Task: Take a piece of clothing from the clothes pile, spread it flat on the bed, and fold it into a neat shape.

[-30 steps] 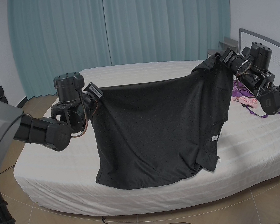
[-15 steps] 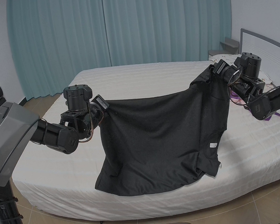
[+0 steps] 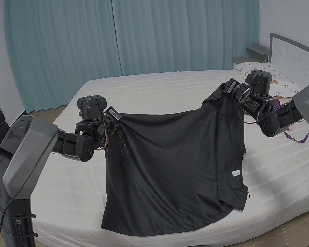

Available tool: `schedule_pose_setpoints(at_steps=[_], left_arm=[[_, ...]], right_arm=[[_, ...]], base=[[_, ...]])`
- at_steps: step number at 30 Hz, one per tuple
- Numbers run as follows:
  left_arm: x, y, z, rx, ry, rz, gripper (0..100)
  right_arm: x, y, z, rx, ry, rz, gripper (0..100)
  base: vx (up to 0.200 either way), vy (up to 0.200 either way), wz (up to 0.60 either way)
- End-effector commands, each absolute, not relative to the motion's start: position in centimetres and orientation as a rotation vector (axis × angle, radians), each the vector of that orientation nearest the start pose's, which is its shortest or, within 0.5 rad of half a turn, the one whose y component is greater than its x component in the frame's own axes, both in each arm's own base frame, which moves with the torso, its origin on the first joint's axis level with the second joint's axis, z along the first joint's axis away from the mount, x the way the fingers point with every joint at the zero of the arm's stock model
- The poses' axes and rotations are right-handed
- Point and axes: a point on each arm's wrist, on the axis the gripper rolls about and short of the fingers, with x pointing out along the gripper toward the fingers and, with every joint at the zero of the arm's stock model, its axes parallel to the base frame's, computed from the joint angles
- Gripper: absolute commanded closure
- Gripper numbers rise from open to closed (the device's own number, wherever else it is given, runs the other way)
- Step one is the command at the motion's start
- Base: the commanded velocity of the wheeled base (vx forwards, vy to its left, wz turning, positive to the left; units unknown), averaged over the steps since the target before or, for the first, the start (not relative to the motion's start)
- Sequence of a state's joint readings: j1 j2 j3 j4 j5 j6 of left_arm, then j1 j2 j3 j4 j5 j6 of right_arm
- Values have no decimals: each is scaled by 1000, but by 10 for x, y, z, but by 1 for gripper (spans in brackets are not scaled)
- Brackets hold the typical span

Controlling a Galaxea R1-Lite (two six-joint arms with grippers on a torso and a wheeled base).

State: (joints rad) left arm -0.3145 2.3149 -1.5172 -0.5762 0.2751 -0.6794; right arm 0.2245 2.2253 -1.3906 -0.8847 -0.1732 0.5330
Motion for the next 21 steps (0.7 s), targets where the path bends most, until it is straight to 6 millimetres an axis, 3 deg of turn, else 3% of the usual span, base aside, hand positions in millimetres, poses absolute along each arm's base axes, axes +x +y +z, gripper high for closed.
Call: schedule_pose_setpoints(at_steps=[1, 5, 7, 8, 14, 15, 16, 21], left_arm=[[483, -146, 75, -593, 277, 75, 100], [494, -149, 43, -583, 310, 91, 100], [494, -149, 42, -582, 312, 92, 100], [501, -154, 18, -590, 332, 97, 100], [513, -160, -16, -597, 335, 119, 100], [515, -160, -19, -598, 326, 132, 100], [517, -161, -22, -596, 323, 138, 0], [522, -157, -34, -582, 340, 182, 0]], right_arm=[[475, 111, 105, 523, 52, 47, 100], [488, 114, 79, 522, 73, 31, 100], [488, 114, 79, 522, 73, 30, 100], [498, 115, 54, 516, 91, -4, 100], [505, 116, 15, 509, 143, -28, 100], [507, 115, 9, 507, 148, -32, 0], [508, 115, 3, 506, 153, -35, 0], [508, 113, -19, 499, 199, -51, 0]], base=[[0, 0, 0], [0, 0, 0], [0, 0, 0], [0, 0, 0], [0, 0, 0], [0, 0, 0], [0, 0, 0], [0, 0, 0]])
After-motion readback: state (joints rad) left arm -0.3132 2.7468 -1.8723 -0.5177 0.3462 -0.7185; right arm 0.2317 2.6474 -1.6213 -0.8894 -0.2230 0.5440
